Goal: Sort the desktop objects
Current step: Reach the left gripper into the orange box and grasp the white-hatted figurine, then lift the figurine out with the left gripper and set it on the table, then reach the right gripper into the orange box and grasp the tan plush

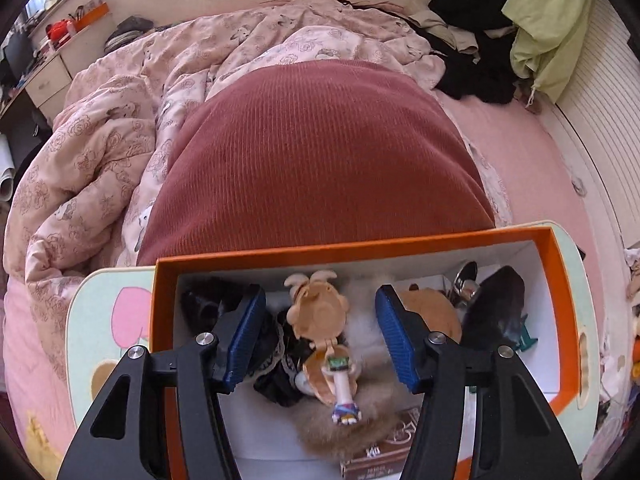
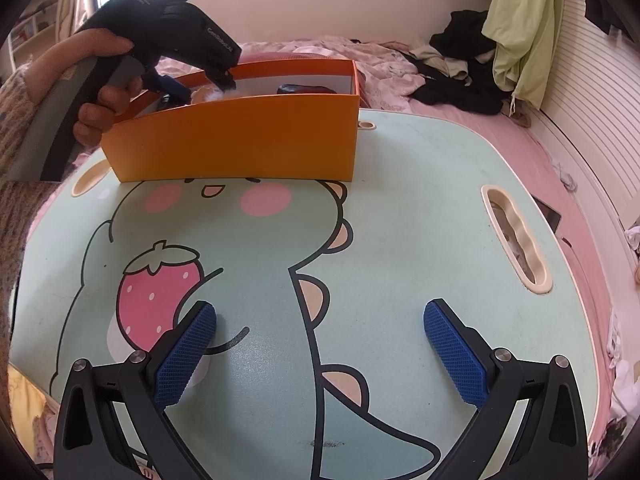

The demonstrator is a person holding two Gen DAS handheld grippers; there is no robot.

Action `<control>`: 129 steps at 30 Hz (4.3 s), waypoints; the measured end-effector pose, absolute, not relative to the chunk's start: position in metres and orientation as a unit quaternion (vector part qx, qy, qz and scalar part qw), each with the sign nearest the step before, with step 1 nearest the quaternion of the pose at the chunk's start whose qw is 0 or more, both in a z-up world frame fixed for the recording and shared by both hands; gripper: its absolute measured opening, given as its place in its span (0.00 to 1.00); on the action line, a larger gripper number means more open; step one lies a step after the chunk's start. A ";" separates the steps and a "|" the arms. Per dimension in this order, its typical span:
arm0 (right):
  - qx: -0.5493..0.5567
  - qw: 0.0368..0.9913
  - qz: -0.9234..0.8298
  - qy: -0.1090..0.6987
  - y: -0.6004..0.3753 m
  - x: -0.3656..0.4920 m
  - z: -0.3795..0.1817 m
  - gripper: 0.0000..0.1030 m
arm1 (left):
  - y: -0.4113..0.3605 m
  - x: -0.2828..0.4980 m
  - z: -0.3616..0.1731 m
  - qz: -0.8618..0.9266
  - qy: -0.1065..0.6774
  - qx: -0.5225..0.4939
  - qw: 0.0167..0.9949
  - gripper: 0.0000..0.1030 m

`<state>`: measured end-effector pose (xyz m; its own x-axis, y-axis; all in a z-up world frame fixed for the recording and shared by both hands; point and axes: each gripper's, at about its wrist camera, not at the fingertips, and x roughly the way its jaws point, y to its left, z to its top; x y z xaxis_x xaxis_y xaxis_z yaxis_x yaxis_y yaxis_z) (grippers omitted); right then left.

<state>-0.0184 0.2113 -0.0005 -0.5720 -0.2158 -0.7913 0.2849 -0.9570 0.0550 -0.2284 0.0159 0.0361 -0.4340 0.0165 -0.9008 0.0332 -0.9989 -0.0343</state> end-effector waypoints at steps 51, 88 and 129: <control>0.440 0.144 -0.886 0.039 0.210 -0.020 0.003 1.00 | 0.042 -0.185 0.030 -0.821 0.000 0.564 -0.087 0.42; 0.439 0.146 -0.886 0.039 0.211 -0.020 0.002 1.00 | 0.000 0.008 0.016 -0.883 0.023 0.465 -0.059 0.70; 0.418 0.255 -0.872 0.011 0.162 -0.102 0.094 0.67 | 0.001 0.010 0.001 -0.898 -0.004 0.438 -0.028 1.00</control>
<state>-0.1018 0.1617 0.0944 -0.5208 -0.4348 -0.7347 0.4539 -0.8699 0.1932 0.0103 0.0012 0.0015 -0.6142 0.0468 -0.7878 -0.0530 -0.9984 -0.0180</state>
